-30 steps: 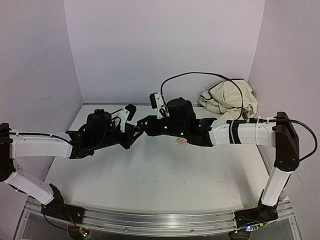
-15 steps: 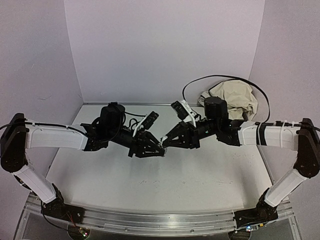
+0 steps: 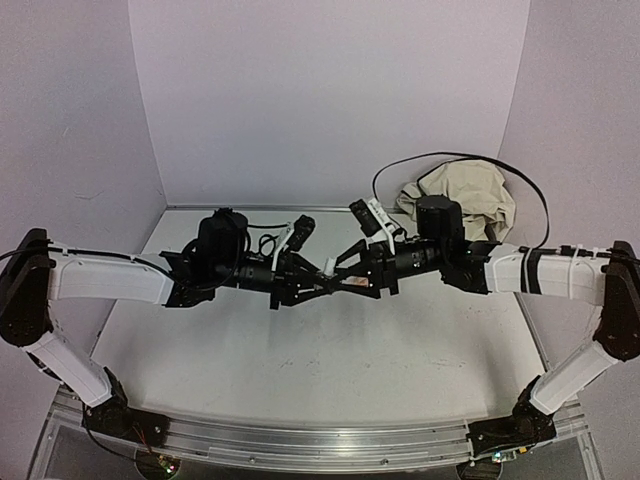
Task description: Paint the nails
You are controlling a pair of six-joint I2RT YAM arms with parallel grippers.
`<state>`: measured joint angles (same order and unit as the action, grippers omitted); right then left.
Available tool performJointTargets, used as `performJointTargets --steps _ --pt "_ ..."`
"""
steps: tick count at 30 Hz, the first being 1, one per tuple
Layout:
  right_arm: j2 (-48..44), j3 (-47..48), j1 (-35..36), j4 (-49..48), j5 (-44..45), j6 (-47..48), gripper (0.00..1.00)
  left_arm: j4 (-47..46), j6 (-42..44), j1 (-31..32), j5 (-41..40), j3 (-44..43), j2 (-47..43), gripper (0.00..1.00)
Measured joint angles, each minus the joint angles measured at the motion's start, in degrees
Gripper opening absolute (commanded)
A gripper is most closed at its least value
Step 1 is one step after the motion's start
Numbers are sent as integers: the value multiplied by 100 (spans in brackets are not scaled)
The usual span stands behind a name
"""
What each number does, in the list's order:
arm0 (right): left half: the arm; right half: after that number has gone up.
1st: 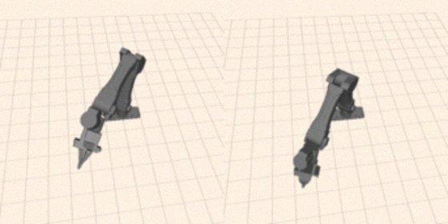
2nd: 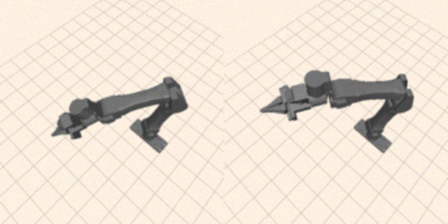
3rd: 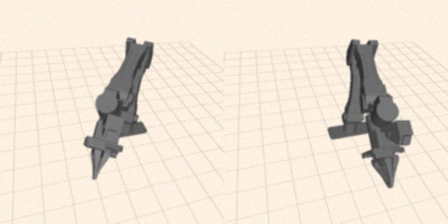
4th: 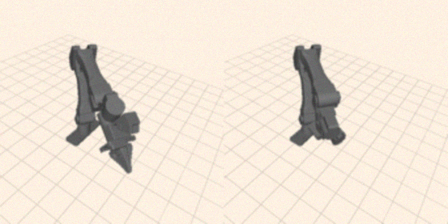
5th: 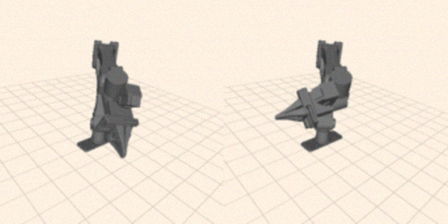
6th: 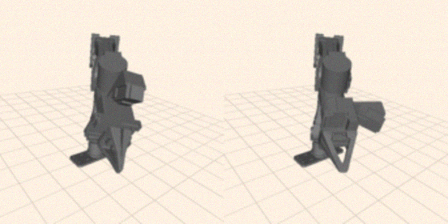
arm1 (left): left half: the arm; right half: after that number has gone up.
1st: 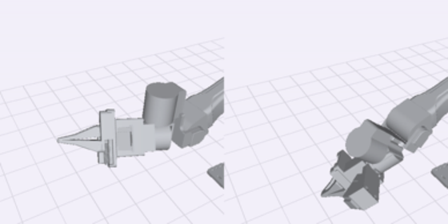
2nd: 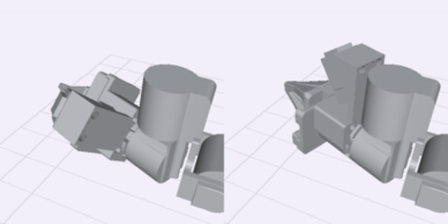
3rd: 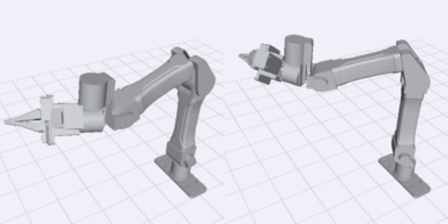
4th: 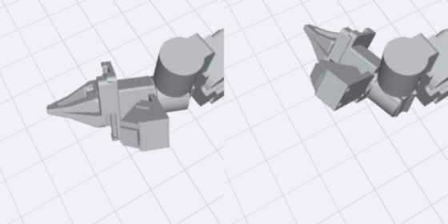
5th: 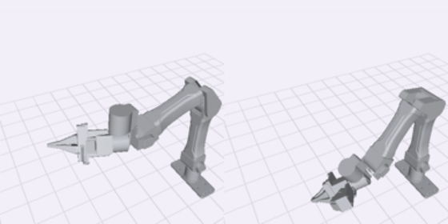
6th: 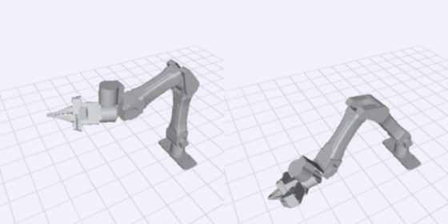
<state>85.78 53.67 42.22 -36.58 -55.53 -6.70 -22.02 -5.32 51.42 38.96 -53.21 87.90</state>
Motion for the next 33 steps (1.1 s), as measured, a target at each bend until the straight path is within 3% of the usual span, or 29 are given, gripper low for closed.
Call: performJointTargets --steps 5,12,17,24,33 --pt "-20 50 35 269 1147 -468 70 -4 107 7 -1773 492 -433 0" --pt "315 717 328 684 2761 -1528 62 2 197 -4 -3324 688 -501 0" --pt "754 1228 667 887 3633 -2131 57 -4 210 -4 -3589 688 -452 0" --pt "1180 1757 1023 1217 4474 -2500 34 -2 197 -4 -3593 688 -308 0" --pt "1410 2127 1121 1432 4962 -2682 23 -4 76 -4 -3556 688 -308 0"
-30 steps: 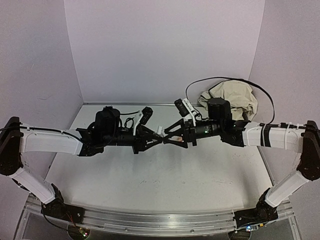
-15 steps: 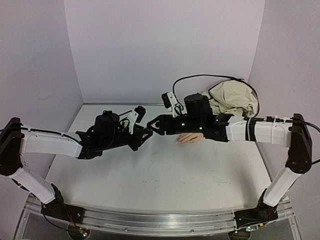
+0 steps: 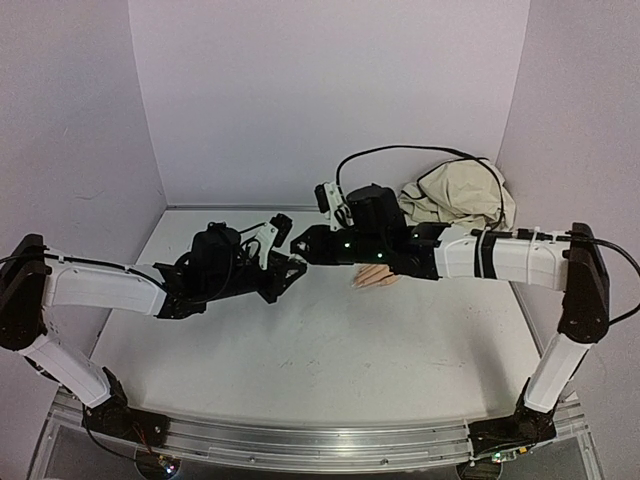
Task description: Paint the nails
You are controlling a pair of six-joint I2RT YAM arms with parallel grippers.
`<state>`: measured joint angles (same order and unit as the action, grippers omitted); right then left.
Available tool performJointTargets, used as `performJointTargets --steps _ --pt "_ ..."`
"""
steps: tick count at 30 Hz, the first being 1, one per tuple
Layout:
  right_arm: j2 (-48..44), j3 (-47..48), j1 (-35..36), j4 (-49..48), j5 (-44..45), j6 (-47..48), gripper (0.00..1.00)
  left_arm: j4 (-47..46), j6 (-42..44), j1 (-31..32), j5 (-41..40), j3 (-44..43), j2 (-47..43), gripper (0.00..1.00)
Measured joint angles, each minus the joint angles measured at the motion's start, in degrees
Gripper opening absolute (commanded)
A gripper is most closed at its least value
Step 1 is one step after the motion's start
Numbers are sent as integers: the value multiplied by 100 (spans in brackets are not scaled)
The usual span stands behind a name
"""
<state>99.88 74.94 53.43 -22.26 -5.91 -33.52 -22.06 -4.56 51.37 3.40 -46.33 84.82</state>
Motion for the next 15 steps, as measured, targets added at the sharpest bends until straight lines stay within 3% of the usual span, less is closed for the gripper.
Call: performJointTargets --steps 12,15 --pt "83 7 39 33 90 184 1 15 -140 -7 125 0 0 0" --pt "44 -107 22 -42 -92 374 0 87 -199 -20 308 0 0 0"
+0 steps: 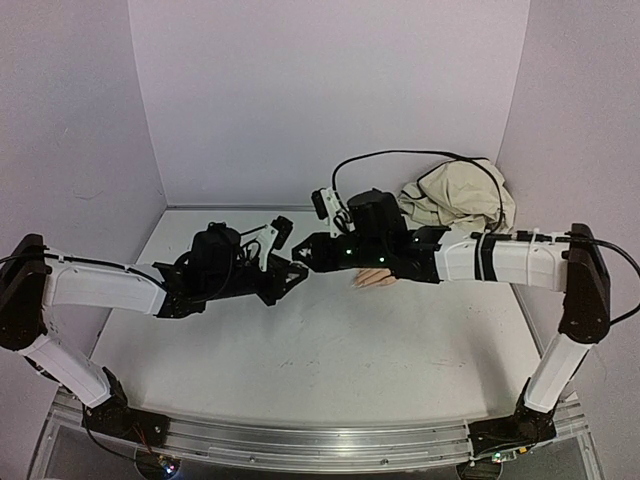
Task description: Paint the nails
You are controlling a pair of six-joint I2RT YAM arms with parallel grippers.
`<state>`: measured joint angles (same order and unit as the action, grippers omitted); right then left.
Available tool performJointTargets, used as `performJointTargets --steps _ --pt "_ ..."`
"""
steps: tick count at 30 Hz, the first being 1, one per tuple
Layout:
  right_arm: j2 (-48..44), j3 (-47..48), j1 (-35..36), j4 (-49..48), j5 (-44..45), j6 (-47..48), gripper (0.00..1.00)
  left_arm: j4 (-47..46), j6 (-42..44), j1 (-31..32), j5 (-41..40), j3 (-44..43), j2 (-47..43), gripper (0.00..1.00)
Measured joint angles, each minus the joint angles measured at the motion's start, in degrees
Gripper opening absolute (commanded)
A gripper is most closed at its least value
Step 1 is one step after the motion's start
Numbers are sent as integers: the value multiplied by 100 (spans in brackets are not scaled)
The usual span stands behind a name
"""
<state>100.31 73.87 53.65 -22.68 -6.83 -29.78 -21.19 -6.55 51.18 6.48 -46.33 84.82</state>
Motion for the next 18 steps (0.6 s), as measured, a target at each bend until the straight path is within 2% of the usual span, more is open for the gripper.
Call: performJointTargets --steps 5,9,12,15,18 --pt "-256 -323 -87 -31 -623 538 0 70 -129 -68 831 -7 0 0" --pt "-664 -758 -162 -138 -1405 1073 0 -39 -225 -111 1965 -7 2 0" --pt "-962 -994 -280 -190 -2645 1652 0 -273 -352 -157 3189 -7 13 0" --pt "-1040 -1043 -376 -313 -4310 2149 0 -549 -601 -151 4621 -109 81 0" --pt "-1040 -1043 -378 -501 -5322 2393 0 -791 -772 -50 5521 -249 166 0"
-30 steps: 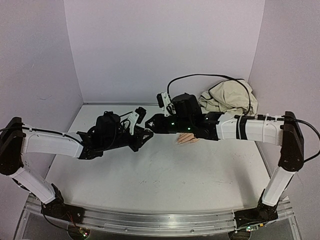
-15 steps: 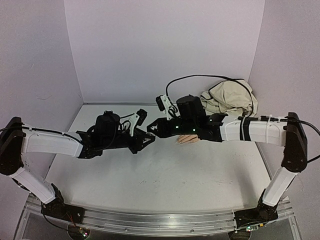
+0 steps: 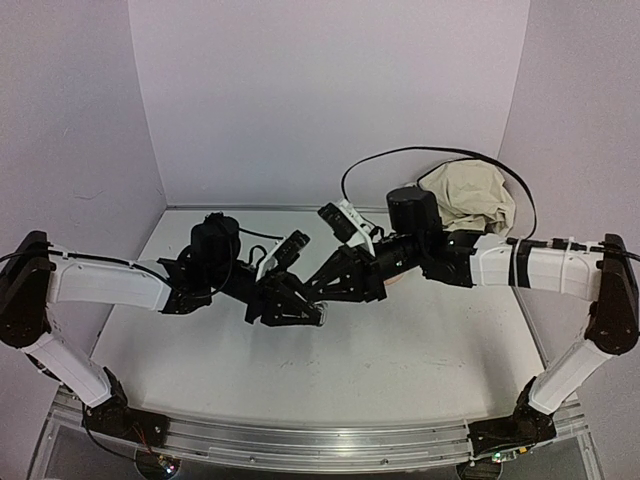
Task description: Paint the nails
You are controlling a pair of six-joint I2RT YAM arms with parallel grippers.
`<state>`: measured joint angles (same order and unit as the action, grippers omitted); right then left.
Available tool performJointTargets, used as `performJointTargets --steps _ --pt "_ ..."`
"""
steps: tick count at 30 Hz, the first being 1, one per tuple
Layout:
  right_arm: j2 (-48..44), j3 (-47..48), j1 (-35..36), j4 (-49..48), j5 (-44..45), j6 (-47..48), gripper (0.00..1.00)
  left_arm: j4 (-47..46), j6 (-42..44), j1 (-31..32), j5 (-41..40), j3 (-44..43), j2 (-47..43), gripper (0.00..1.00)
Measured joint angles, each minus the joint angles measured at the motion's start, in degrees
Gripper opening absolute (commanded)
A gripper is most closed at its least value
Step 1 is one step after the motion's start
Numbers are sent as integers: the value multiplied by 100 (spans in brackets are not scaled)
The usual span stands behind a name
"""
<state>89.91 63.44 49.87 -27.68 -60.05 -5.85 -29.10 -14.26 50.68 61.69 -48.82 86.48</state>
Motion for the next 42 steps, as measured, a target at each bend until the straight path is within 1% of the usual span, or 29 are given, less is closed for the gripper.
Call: performJointTargets --steps 2,4,5,7,8,9,10,12,15,16,19,22,24,27,29,32,34,40,41,42 --pt "-2 -15 4 -136 -385 127 0 -127 -72 74 166 -35 13 0" --pt "-13 -50 4 -232 -472 197 0 -197 -74 105 160 -35 13 0" --pt "-31 -79 2 -260 -431 210 2 -197 -57 105 116 -35 13 0" --pt "-116 -162 -4 -286 -210 208 13 -197 37 107 -74 -15 13 0" --pt "-184 -216 -9 -280 4 197 20 -197 101 107 -214 0 4 0" --pt "-254 -264 -11 -260 275 175 24 -192 195 103 -433 39 -22 0" --pt "-313 -299 -11 -227 590 162 26 -177 286 98 -721 90 -63 0" --pt "-339 -308 15 -221 1244 122 38 -72 468 98 -1510 149 -173 0" --pt "-337 -304 59 -146 2026 20 48 236 756 109 -2625 229 -350 0" --pt "-334 -295 70 -129 2221 -35 51 365 861 118 -2988 245 -417 0" --pt "-282 -181 81 -7 2717 -273 64 647 1161 142 -4011 247 -579 0" --pt "-157 13 127 98 3248 -634 68 776 1408 111 -4883 256 -656 0" --pt "-55 151 146 153 3628 -925 68 868 1547 87 -5423 256 -660 0" --pt "107 326 173 238 4168 -1377 62 962 1615 74 -5810 260 -658 0" --pt "256 422 199 247 4516 -1687 60 988 1646 74 -6059 278 -656 0" --pt "474 535 227 295 4911 -2050 60 1014 1716 74 -6295 284 -647 0" --pt "647 667 271 367 5123 -2232 57 1008 1733 74 -6417 306 -647 0" --pt "1104 1193 501 516 5477 -2474 56 1023 1735 74 -6625 442 -647 0" --pt "1145 1266 542 540 5534 -2509 54 1023 1735 74 -6631 450 -647 0" --pt "1169 1305 564 546 5574 -2527 50 1023 1735 74 -6636 459 -647 0"
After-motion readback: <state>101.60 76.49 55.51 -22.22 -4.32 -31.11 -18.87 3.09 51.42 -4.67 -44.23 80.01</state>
